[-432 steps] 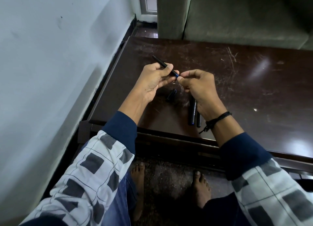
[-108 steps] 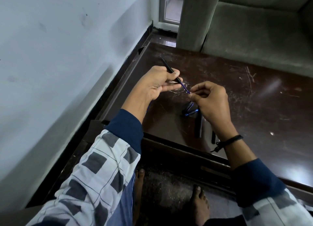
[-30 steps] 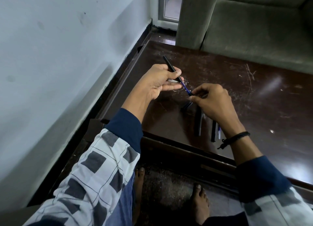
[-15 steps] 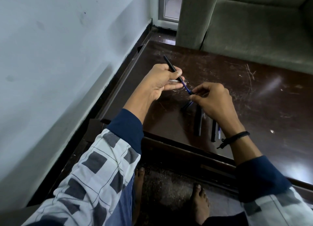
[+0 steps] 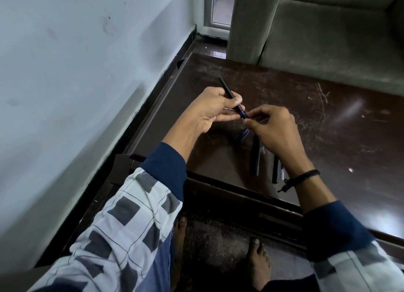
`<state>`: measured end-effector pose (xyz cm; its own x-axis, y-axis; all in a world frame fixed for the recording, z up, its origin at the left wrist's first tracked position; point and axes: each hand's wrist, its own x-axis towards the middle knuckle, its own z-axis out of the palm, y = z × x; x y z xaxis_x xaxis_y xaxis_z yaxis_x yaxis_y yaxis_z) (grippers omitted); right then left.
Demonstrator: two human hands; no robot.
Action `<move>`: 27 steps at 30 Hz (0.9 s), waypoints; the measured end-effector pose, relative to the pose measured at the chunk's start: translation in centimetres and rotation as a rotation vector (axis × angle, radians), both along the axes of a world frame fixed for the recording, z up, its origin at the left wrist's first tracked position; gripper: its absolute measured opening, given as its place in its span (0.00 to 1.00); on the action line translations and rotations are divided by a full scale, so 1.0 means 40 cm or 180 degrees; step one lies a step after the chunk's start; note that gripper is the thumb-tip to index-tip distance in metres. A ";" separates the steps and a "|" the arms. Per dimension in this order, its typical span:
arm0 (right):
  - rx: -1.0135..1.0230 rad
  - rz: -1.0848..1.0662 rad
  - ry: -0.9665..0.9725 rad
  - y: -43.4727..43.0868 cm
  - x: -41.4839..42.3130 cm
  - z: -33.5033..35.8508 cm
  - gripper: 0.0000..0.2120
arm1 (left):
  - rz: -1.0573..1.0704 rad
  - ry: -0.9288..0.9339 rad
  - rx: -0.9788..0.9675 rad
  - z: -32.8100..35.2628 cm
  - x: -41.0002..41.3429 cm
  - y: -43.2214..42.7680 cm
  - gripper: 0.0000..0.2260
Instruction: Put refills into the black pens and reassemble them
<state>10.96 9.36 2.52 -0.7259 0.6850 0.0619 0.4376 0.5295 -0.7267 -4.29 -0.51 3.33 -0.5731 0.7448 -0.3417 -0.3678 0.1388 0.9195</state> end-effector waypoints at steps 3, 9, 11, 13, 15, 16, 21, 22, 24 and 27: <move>-0.0021 -0.0007 0.0011 0.000 0.000 -0.001 0.03 | -0.0001 0.0015 0.0020 0.002 0.000 -0.002 0.04; -0.0098 0.0022 0.0018 -0.007 0.000 0.003 0.05 | -0.0013 0.0026 0.0054 0.003 -0.001 -0.006 0.05; -0.0088 0.0039 0.0021 -0.008 0.000 0.004 0.06 | -0.0027 0.0040 0.0067 0.003 -0.002 -0.008 0.05; -0.0082 0.0032 0.0024 -0.009 -0.001 0.005 0.06 | -0.0037 0.0052 0.0079 0.003 -0.004 -0.010 0.05; -0.0084 0.0010 0.0032 -0.009 -0.001 0.005 0.06 | -0.0038 0.0066 0.0082 0.004 -0.005 -0.011 0.05; -0.0088 0.0001 0.0037 -0.008 -0.002 0.004 0.06 | -0.0038 0.0070 0.0082 0.005 -0.005 -0.012 0.05; -0.0567 -0.0128 0.0214 -0.006 -0.007 -0.003 0.05 | -0.0049 0.0037 0.0109 0.008 -0.003 -0.012 0.04; -0.0698 -0.0153 0.0256 -0.006 -0.008 -0.003 0.05 | -0.0052 0.0035 0.0108 0.008 -0.003 -0.012 0.04; -0.0855 -0.0173 0.0301 -0.003 -0.010 -0.003 0.05 | -0.0041 0.0031 0.0104 0.010 -0.002 -0.011 0.04; -0.0904 -0.0089 0.0392 -0.004 -0.009 -0.004 0.04 | -0.0005 0.0012 0.0108 0.010 -0.002 -0.011 0.04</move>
